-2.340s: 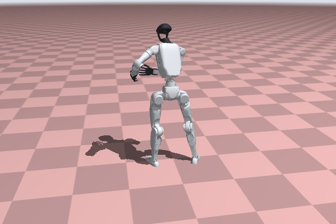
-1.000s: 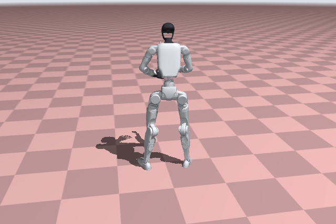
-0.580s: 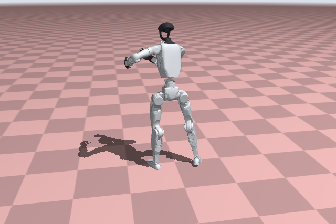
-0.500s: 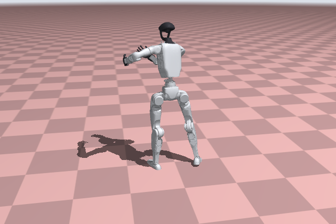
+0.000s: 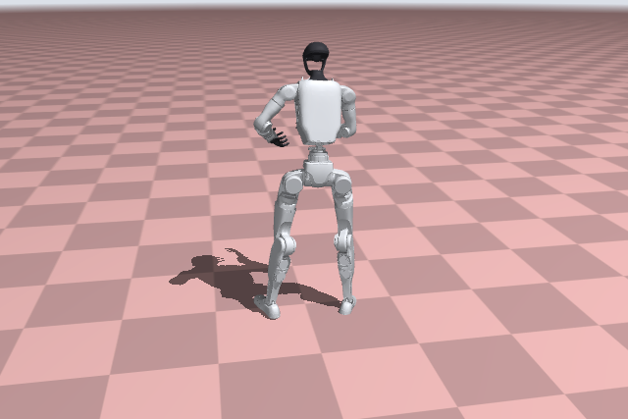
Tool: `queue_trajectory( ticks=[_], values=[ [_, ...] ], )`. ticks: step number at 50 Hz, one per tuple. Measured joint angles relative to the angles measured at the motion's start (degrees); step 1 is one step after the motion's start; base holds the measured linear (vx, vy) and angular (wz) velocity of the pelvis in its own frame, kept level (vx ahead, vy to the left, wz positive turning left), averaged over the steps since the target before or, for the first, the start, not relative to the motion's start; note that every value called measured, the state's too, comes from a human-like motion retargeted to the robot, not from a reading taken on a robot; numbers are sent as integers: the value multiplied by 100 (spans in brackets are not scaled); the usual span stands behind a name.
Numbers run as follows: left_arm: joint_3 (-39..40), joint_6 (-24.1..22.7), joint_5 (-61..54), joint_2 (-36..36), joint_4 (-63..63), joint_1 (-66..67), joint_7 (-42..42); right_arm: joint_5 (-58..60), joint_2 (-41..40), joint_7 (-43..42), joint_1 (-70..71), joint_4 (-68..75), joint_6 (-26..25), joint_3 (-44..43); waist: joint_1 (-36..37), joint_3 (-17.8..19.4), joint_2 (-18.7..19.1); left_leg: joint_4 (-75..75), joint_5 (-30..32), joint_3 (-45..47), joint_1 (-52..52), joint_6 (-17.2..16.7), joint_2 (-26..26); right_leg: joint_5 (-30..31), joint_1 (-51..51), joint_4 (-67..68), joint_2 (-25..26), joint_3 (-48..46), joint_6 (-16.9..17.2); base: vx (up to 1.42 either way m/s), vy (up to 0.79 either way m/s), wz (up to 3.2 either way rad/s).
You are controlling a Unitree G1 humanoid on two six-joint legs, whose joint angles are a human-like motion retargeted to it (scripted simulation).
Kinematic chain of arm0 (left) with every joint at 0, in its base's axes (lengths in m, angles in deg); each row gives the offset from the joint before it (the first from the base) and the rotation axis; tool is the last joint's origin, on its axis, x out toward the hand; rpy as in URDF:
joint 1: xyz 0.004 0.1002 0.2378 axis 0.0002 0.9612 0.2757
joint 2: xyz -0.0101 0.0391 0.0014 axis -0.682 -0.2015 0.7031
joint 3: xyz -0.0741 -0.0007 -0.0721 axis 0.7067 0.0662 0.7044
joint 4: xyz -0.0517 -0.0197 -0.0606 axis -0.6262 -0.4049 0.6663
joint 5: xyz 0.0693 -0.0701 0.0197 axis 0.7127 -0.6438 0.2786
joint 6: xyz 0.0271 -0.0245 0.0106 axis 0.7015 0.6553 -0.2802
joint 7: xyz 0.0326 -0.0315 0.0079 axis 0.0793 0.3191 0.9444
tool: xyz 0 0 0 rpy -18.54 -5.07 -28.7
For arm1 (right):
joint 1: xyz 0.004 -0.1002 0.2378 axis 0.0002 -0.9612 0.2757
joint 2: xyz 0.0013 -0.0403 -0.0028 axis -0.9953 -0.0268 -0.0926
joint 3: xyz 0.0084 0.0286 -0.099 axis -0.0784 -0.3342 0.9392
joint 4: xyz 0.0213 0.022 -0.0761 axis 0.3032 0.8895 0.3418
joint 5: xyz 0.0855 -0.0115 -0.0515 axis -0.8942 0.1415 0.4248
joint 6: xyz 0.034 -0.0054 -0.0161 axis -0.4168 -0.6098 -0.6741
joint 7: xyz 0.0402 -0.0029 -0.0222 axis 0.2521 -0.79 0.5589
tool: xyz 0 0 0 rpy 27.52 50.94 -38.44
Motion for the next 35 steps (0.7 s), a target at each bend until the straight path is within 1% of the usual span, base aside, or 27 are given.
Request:
queue_trajectory(
  ticks=[1, 2, 6, 7, 8, 9, 10, 12, 17, 22, 25, 29, 32, 35],
  values=[
    [-140, 8, -42, 201, -84, -141, 16, -1368, 41, 391, -185, -108, 363, -172, -142, 19, -36, 6, 18, 41, 39, 10, 53, -10, 1, 21, 55, 39, 24, 4, -25, -47],
    [-267, 17, -73, 389, -151, -260, 43, -2319, 128, 669, -315, -178, 608, -306, -280, 21, -80, 11, 39, 89, 80, 22, 106, -18, 1, 39, 112, 84, 48, 5, -24, -52],
    [-658, 31, -175, 1034, -303, -714, 265, -2746, 876, 850, -253, -157, 615, -573, -715, -141, -273, 79, 183, 356, 244, 62, 379, -3, -12, 38, 425, 334, 83, 7, -26, -74],
    [-749, 25, -219, 1195, -345, -880, 330, -2675, 1098, 832, -164, -130, 581, -631, -796, -184, -313, 134, 214, 420, 281, 73, 448, 6, -4, 30, 501, 403, 83, 9, -25, -84],
    [-835, 10, -264, 1363, -392, -1082, 407, -2264, 1381, 699, -1, -70, 487, -653, -862, -216, -346, 199, 245, 478, 321, 85, 511, 12, 11, 27, 566, 474, 83, 10, -23, -81],
    [-922, -5, -344, 1508, -428, -1289, 460, -2519, 1545, 762, 83, -69, 523, -749, -930, -254, -381, 266, 279, 521, 361, 99, 565, 24, 39, 14, 622, 537, 83, 10, -21, -77],
    [-1010, -22, -440, 1642, -458, -1498, 502, -3108, 1648, 922, 128, -97, 624, -882, -1001, -295, -415, 335, 313, 556, 400, 113, 615, 38, 72, -3, 672, 597, 83, 11, -19, -72],
    [-1199, -79, -607, 1874, -503, -1956, 595, -3401, 2027, 1024, 375, -29, 681, -1028, -1085, -387, -479, 462, 390, 597, 470, 140, 688, 68, 131, -26, 744, 708, 83, 11, -16, -65],
    [-1665, -265, -1044, 2356, -628, -3203, 776, -3996, 2937, 1160, 1079, 108, 823, -1233, -1205, -613, -576, 691, 594, 561, 573, 214, 749, 150, 227, -15, 783, 883, 83, 11, -9, -43],
    [-2029, -523, -1385, 2728, -793, -4285, 867, -4647, 3704, 1456, 1786, 333, 889, -1228, -1256, -817, -597, 780, 794, 465, 569, 268, 707, 260, 234, 65, 707, 918, 83, 8, 0, -10],
    [-2148, -653, -1477, 2894, -912, -4742, 882, -4945, 4031, 1648, 2163, 511, 865, -1145, -1272, -909, -577, 791, 878, 422, 548, 266, 687, 336, 229, 93, 675, 902, 83, 2, 1, 1],
    [-2228, -726, -1489, 3009, -1053, -5066, 872, -5034, 4270, 1761, 2563, 717, 777, -960, -1300, -969, -509, 795, 861, 355, 516, 230, 680, 397, 229, 101, 654, 853, 83, 0, 5, 10],
    [-2272, -705, -1473, 2987, -1093, -5105, 840, -4922, 4289, 1758, 2749, 769, 697, -807, -1348, -957, -435, 788, 726, 293, 496, 204, 662, 384, 216, 124, 625, 804, 83, -3, 10, 19],
    [-2289, -624, -1438, 2865, -1062, -4958, 781, -4717, 4143, 1726, 2793, 727, 619, -697, -1420, -892, -350, 749, 495, 244, 487, 189, 622, 328, 175, 184, 573, 750, 83, -6, 15, 22]
  ],
)
